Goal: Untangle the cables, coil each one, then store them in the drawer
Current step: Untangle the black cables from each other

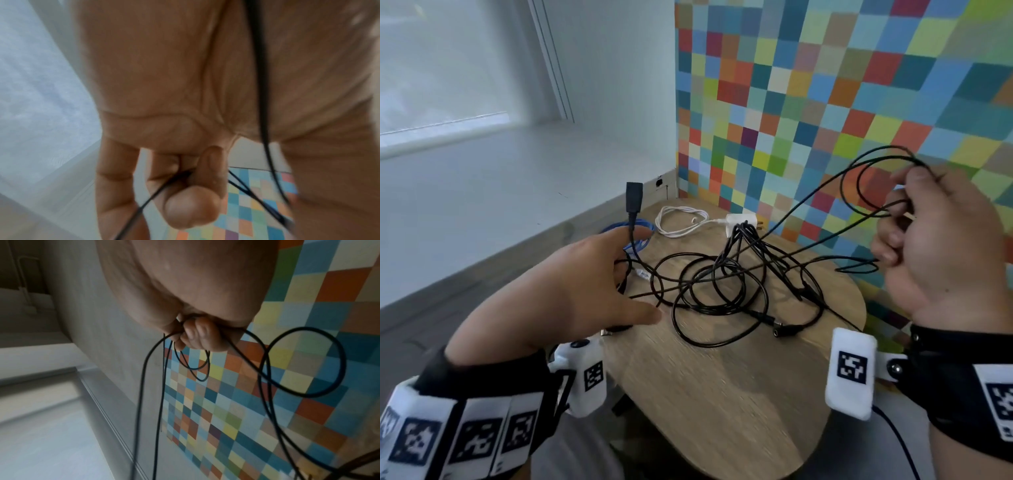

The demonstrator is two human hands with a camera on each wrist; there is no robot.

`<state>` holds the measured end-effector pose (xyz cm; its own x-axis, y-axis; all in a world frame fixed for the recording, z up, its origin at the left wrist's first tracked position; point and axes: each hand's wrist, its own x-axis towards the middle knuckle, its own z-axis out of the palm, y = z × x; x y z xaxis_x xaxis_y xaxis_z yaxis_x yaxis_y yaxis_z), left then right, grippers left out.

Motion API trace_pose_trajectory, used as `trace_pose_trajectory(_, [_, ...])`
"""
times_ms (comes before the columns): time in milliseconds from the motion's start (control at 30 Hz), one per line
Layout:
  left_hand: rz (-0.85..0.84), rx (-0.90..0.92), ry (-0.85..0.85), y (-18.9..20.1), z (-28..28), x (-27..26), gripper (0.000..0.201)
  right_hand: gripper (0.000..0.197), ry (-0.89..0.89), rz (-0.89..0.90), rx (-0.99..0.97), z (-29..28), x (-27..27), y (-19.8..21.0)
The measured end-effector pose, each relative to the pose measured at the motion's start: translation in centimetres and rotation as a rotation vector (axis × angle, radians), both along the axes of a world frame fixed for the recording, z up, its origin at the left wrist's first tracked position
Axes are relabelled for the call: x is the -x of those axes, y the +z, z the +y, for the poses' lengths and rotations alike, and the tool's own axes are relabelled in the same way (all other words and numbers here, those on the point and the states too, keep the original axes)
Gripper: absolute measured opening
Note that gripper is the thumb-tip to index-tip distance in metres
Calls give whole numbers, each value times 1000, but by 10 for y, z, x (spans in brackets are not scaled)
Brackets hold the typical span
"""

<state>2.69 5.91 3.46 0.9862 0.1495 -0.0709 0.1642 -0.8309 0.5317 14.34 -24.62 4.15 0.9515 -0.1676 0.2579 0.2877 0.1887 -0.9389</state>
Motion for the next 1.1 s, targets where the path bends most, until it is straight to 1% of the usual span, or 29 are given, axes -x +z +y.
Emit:
trace_pose_trajectory(67, [-54,-105,55,-6,1,-4,78,30,-10,-4,53,4,-1,-5])
trace_pose_trajectory(133, [-129,-108,101,-7,1,-6,66,29,-38,-14,105,5,-2,-9])
trace_pose_trajectory(167, [-168,-81,124,-8,2,-7,59,29,-57,-21,127,5,-3,-11])
trace_pose_trajectory(233, [-232,41,180,-8,5,-9,34,28,-97,-24,145,1,-6,-13])
trace_pose_trajectory(267, [-264,146,193,-7,6,-9,18,28,-112,-18,139,-2,-8,-14])
trace_pose_trajectory(300, [-276,271,198,-4,7,-8,12,27,-123,-10,126,-4,-10,-14])
trace_pose_trajectory(367, [-255,460,185,1,5,-3,30,26,-139,5,103,-9,-14,-16])
trace_pose_trajectory(433, [-281,601,156,6,2,3,38,24,-156,14,112,-12,-16,-20])
trace_pose_trajectory(533, [-410,734,153,4,4,2,35,25,-151,6,136,-10,-18,-23])
trace_pose_trajectory(600, [-454,794,150,1,8,-1,22,26,-139,7,144,-7,-17,-24])
trace_pose_trajectory(633, [-461,796,151,0,11,-2,14,26,-138,10,147,-6,-18,-24])
trace_pose_trajectory(667, [-478,754,160,-1,14,-3,8,26,-141,13,150,-6,-18,-24])
trace_pose_trajectory(700, [-509,665,186,-2,17,-3,7,25,-149,14,154,-7,-19,-24])
trace_pose_trajectory(767, [-601,457,281,-5,23,-3,15,20,-180,14,160,-11,-20,-24])
trace_pose_trajectory(800, [-647,405,333,-5,26,-3,18,18,-200,11,161,-13,-20,-24])
trace_pose_trajectory(867, [-730,421,404,-3,28,-2,14,17,-244,-6,157,-16,-20,-22])
trace_pose_trajectory(933, [-763,445,465,1,27,0,2,19,-292,-34,146,-16,-19,-20])
trace_pose_trajectory(1000, [-746,423,507,3,27,3,11,16,-312,-57,137,-17,-18,-19])
trace_pose_trajectory(1100, [-710,434,525,4,26,5,22,19,-234,-55,170,-11,-13,-16])
